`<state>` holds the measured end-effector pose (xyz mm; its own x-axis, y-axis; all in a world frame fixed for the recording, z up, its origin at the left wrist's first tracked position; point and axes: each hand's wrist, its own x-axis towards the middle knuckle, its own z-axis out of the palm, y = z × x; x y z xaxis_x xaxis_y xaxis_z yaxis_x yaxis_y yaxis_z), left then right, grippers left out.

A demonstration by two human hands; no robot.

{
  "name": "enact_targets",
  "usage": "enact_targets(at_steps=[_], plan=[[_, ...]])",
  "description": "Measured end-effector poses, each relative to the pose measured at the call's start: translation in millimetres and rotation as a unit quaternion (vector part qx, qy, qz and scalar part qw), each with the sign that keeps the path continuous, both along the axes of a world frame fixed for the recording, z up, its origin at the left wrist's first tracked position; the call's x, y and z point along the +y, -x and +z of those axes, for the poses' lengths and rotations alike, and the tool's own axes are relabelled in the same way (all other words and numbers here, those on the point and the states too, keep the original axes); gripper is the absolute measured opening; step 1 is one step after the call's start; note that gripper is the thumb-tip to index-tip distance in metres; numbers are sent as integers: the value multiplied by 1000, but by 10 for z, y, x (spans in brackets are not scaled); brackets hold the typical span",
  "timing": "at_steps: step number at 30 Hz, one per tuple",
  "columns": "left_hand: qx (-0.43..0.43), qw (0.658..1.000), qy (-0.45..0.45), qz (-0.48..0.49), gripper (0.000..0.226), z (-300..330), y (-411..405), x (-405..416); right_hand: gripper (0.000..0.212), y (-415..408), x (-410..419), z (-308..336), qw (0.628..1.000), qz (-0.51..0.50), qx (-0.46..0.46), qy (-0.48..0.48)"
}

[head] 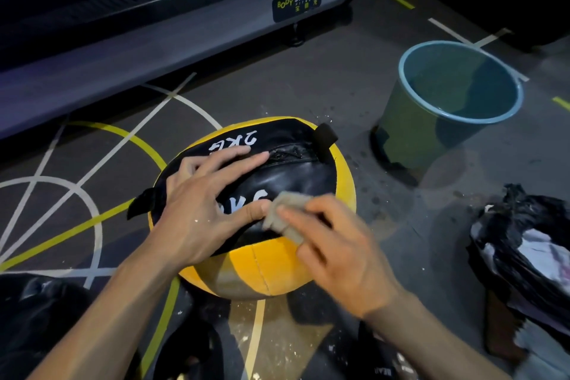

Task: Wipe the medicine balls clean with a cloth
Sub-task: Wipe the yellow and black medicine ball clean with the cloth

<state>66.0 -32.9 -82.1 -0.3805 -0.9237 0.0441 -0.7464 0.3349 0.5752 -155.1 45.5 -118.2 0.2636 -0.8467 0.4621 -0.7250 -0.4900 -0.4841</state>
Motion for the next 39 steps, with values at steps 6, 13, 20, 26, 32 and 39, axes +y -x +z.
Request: enact_targets(at_steps=[6, 13, 20, 26, 32, 39], plan=[[14, 1000, 2, 5, 68, -31, -44, 93, 37, 121, -212, 24, 979, -153, -126, -38], [38, 999, 0, 29, 68, -62, -312, 147, 42, -59, 418, -296, 999, -9, -7, -30], [53, 998, -11, 29, 68, -55, -364, 122, 24, 95, 267, -314, 994, -57, -71, -55], [52, 998, -10, 30, 68, -58, -371, 93, 40, 315, -340, -200, 962, -198, -162, -99], [59, 998, -27, 12, 68, -64, -464, 78, 28, -94, 337, -152, 982, -62, -159, -83], [55, 998, -22, 3, 68, -60, -481, 123, 35, 298, -345, -171, 946, -175, -234, -136]])
